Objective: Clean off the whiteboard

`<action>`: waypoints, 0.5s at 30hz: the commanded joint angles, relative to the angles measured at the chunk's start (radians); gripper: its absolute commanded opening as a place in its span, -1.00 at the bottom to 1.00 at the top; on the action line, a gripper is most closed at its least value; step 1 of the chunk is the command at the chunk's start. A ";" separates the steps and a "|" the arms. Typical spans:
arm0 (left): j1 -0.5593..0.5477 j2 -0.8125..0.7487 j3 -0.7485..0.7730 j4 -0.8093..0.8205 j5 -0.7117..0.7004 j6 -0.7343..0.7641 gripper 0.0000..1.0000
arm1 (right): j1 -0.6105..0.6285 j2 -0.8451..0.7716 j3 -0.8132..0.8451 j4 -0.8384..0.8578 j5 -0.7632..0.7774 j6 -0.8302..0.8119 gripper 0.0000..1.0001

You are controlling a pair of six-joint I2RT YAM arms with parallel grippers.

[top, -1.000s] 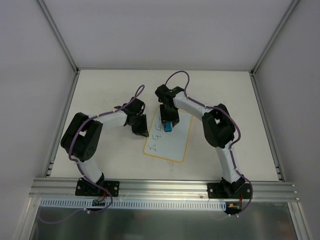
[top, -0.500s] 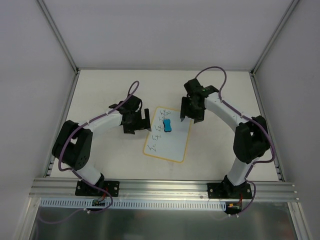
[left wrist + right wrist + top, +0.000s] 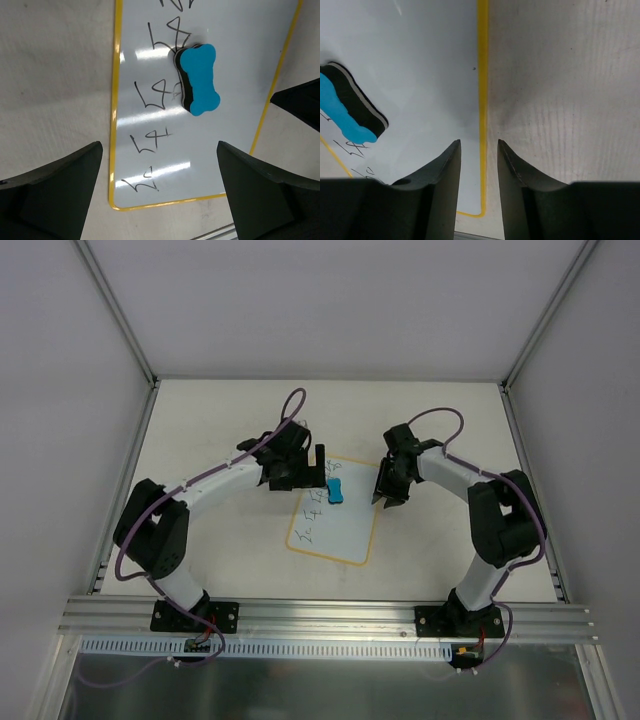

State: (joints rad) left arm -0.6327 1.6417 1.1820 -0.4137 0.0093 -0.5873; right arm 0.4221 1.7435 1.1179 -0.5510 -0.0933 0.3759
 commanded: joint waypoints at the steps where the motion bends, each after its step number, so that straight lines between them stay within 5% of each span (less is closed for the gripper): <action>1: -0.034 0.053 0.070 -0.022 -0.075 0.004 0.97 | -0.002 0.017 -0.007 0.079 -0.016 0.031 -0.30; 15: -0.122 0.260 0.229 -0.023 -0.198 0.006 0.94 | -0.002 0.048 -0.062 0.094 0.030 0.017 -0.68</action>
State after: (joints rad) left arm -0.7345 1.8732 1.3628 -0.4252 -0.1352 -0.5854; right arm 0.4210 1.7885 1.0924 -0.4633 -0.0952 0.3901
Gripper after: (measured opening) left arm 0.972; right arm 0.173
